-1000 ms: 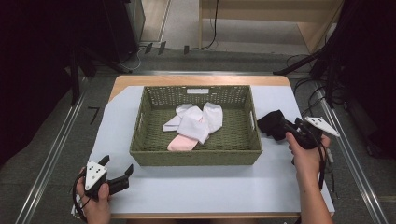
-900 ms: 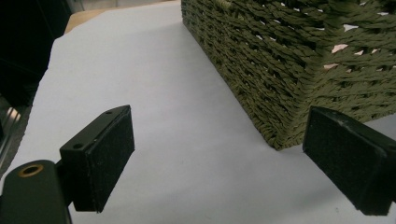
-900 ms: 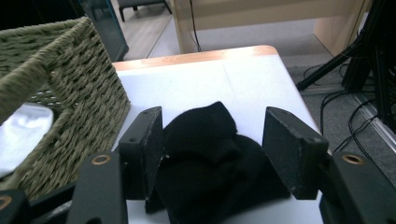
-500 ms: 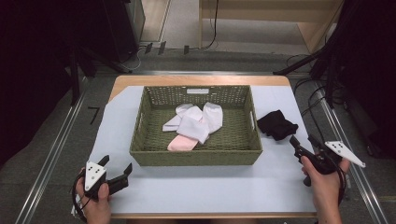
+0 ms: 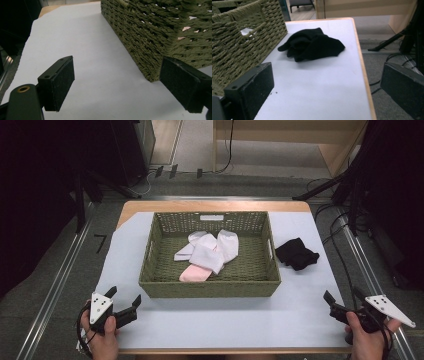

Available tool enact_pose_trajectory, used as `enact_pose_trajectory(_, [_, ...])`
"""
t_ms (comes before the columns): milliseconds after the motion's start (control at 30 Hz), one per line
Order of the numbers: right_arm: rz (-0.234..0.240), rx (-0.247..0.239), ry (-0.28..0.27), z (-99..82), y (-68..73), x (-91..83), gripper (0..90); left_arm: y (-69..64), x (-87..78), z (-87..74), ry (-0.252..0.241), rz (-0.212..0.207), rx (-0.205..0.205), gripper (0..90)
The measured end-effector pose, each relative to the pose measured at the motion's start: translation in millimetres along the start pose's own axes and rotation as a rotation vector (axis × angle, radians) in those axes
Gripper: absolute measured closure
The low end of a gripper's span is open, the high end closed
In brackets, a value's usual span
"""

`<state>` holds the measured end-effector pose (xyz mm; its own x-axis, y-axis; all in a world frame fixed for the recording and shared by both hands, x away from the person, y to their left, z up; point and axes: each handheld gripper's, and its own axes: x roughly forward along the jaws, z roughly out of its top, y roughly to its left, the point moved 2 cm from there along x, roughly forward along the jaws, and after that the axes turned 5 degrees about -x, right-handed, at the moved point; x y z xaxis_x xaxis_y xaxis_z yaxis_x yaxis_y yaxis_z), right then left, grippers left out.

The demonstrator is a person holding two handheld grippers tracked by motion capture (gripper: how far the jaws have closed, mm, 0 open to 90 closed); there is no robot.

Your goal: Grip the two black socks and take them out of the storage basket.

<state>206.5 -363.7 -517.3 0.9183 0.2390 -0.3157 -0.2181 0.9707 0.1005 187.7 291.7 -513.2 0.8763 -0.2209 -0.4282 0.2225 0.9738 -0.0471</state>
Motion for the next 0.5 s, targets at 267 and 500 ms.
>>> enact_pose_trajectory(267, [-0.043,0.035,-0.020,-21.5,-7.6,-12.0,0.0,0.4,0.5,0.2,0.005,-0.001,-0.009,14.0])
enact_pose_trajectory(500, [-0.075,0.044,0.015,-22.7,-8.2,-7.6,1.7,1.7,0.0,0.2,0.003,-0.004,-0.017,13.9])
